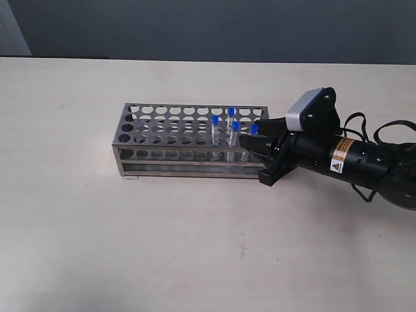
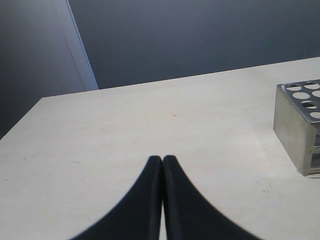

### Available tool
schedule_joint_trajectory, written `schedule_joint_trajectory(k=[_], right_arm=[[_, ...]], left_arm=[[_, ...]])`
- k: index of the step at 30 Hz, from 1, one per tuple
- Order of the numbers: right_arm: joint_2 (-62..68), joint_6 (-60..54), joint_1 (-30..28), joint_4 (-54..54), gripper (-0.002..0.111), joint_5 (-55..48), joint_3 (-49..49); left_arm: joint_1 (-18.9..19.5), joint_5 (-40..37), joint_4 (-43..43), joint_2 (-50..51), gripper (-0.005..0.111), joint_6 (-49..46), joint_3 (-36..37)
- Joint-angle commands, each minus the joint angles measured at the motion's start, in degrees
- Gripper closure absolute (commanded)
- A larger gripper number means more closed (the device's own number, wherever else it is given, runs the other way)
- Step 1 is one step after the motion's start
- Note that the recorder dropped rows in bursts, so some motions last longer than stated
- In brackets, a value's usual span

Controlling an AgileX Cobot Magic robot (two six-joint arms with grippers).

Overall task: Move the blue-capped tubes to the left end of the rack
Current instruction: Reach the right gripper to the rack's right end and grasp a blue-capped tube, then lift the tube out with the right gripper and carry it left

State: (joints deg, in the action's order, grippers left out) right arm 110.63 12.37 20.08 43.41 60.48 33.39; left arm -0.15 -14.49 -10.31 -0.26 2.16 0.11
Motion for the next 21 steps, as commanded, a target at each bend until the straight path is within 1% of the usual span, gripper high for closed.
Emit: schedule_joint_trajectory(k=[1,2,3,4,7,12,14,18,21], right_arm=[[3.0,0.1,0.1,0.0,0.08,1.1,0.1],[3.3,0.3,0.1,0.0,0.084,1.6,0.1],[3.3,0.3,0.1,0.0,0.092,2.7,0.1],[3.3,0.3,0.1,0.0,0.093,3.4,0.1],[3.3,0.3,0.1,-0.1,0.093,4.6,0.1],[1.6,0.3,0.1,-0.9,0.093,2.6,0.1],[-0.9,0.3,0.1,-2.1,0.093,2.6,0.1],[-10.5,0.3,0.1,-2.5,0.093,-0.4,0.1],[-16.1,1.6,0.1,-2.6,0.093,-0.8,1.3]], left_arm=[[-0.4,0.8,0.1,0.3,0.106,0.2,-0.1],[-0.4,0.8,0.1,0.3,0.106,0.2,-0.1],[-0.4,0.8,0.1,0.3,0.106,0.2,-0.1],[-0.4,0.8,0.1,0.3,0.106,0.2,-0.1],[-0.4,0.8,0.1,0.3,0.106,0.2,-0.1],[-0.4,0.8,0.1,0.3,0.106,0.2,-0.1],[-0.4,0.8,0.1,0.3,0.106,0.2,-0.1],[-0.4,0.8,0.1,0.3,0.106,0.2,-0.1],[-0.4,0.8,0.1,0.3,0.106,0.2,-0.1]])
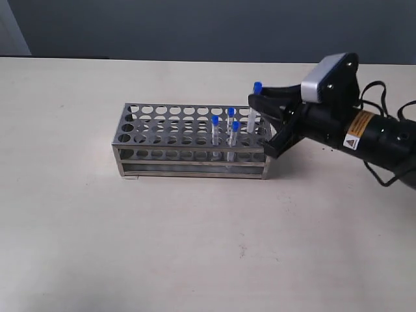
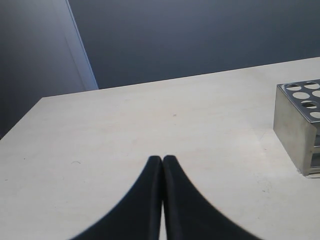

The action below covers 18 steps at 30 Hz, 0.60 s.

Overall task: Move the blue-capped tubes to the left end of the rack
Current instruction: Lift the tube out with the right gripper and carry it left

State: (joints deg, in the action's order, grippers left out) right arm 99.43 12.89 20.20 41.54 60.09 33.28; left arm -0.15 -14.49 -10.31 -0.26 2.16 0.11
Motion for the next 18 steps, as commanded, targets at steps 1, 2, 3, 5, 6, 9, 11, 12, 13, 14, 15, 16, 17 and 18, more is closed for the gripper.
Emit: schedule_joint_trajectory(k=[1,2,3,5,6,9,11,12,13,14,15,16,17,18], right_arm=[[-6.6,4.2,0.6,-0.7,0.093,-2.1,3.3],[-7.2,5.8,1.4,0.0,0.093,-3.3,4.9],[-7.5,7.7,2.4,0.6,0.093,-5.0,6.7],[-7.2,10.6,4.6,2.4,0.093,-8.2,10.5],[-6.7,11.9,6.0,3.4,0.093,-9.9,12.7],[-4.1,14.4,10.4,5.1,0.093,-13.5,19.2],[-1.4,14.4,13.0,5.1,0.093,-14.7,23.4],[0.2,15.0,14.3,5.1,0.093,-15.5,25.7],[1.9,15.8,15.6,5.1,0.093,-16.6,28.1],[3.3,16.4,16.7,5.1,0.093,-17.4,30.4],[5.0,16.5,17.8,5.1,0.093,-18.2,32.7],[6.9,16.6,18.8,5.1,0.093,-18.9,34.7],[8.6,16.6,19.6,5.1,0.093,-19.7,36.7],[10.1,16.6,20.2,5.1,0.093,-20.3,38.2]], left_arm=[[-0.4,0.8,0.1,0.3,0.106,0.2,-0.1],[-0.4,0.8,0.1,0.3,0.106,0.2,-0.1],[-0.4,0.8,0.1,0.3,0.106,0.2,-0.1],[-0.4,0.8,0.1,0.3,0.106,0.2,-0.1],[-0.4,0.8,0.1,0.3,0.106,0.2,-0.1],[-0.4,0.8,0.1,0.3,0.106,0.2,-0.1],[-0.4,0.8,0.1,0.3,0.106,0.2,-0.1],[-0.4,0.8,0.1,0.3,0.106,0.2,-0.1],[-0.4,0.8,0.1,0.3,0.106,0.2,-0.1],[-0.4,0.8,0.1,0.3,0.106,0.2,-0.1],[-0.4,0.8,0.1,0.3,0.106,0.2,-0.1],[-0.4,0.8,0.1,0.3,0.106,0.2,-0.1],[-0.4,0.8,0.1,0.3,0.106,0.2,-0.1],[-0.4,0.8,0.1,0.3,0.106,0.2,-0.1]])
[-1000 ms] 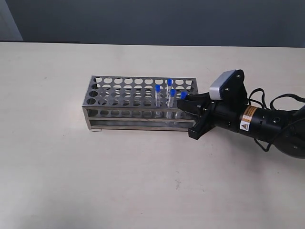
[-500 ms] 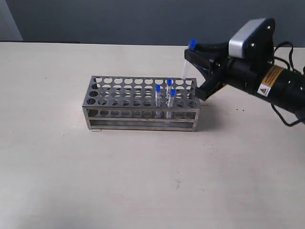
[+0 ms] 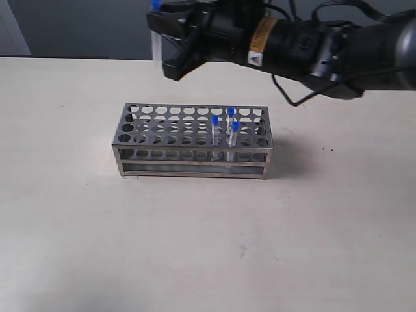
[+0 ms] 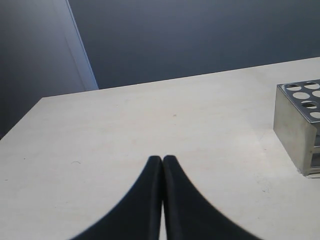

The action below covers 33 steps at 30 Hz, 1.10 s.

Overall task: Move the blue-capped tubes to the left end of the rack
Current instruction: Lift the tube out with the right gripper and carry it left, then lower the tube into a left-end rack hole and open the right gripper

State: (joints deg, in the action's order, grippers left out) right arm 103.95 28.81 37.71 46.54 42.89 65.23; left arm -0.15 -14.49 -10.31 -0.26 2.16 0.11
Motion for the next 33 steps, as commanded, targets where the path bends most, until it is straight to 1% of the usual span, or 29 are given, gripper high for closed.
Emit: schedule_joint_trajectory(k=[1,7,13,24,27,33], right_arm=[[7.3,0.8,3.5,0.1,0.093,-3.9,8.1],[16.1,1.7,6.4,0.2,0.093,-8.1,15.7],[21.2,1.9,6.9,-1.1,0.093,-10.4,18.9],[22.6,0.2,6.9,-2.2,0.093,-11.8,19.2],[22.6,-0.7,6.9,-4.7,0.093,-12.8,19.2],[22.6,-0.5,6.9,-6.2,0.093,-12.7,19.2]], left_arm=[[-0.4,0.8,0.1,0.3,0.106,0.2,-0.1],[-0.4,0.8,0.1,0.3,0.106,0.2,-0.1],[-0.4,0.8,0.1,0.3,0.106,0.2,-0.1],[-0.4,0.8,0.1,0.3,0.106,0.2,-0.1],[-0.4,0.8,0.1,0.3,0.106,0.2,-0.1],[-0.4,0.8,0.1,0.3,0.106,0.2,-0.1]])
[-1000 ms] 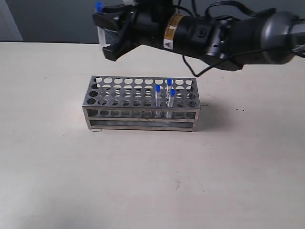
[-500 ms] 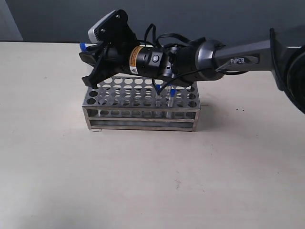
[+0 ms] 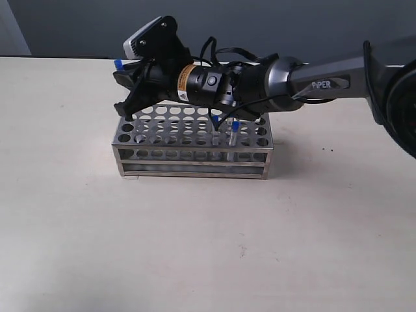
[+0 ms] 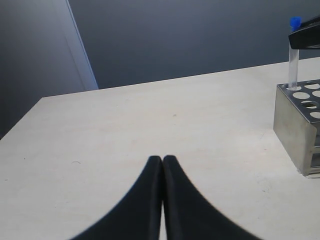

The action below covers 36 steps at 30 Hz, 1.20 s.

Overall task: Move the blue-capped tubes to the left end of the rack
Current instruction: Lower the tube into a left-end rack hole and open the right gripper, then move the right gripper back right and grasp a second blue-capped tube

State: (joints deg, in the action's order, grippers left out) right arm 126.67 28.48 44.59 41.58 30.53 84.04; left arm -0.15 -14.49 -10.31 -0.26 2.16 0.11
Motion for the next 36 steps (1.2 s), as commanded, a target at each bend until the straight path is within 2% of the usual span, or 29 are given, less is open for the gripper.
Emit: schedule_joint_trajectory(k=[1,16,22,25,29,36], right_arm=[[-0.1,-0.1,0.0,-1.2,0.093,-0.4,0.4],[5.1,2.1,0.0,-1.5,0.092,-0.2,0.4],[5.1,2.2,0.0,-1.1,0.063,-0.4,0.4],[4.6,2.7,0.0,-1.2,0.061,-0.9,0.4],[-0.4,7.5,0.0,-1.2,0.061,-6.4,0.4],[-15.8,6.1,-1.9,4.2,0.061,-17.1,-2.2]], left_arm=[[-0.4,0.8,0.1,0.3,0.106,0.2,-0.1],[-0.4,0.8,0.1,0.3,0.106,0.2,-0.1],[-0.4,0.8,0.1,0.3,0.106,0.2,-0.1],[-0.4,0.8,0.1,0.3,0.106,0.2,-0.1],[-0.4,0.8,0.1,0.3,0.106,0.2,-0.1],[-0.4,0.8,0.1,0.3,0.106,0.2,-0.1]])
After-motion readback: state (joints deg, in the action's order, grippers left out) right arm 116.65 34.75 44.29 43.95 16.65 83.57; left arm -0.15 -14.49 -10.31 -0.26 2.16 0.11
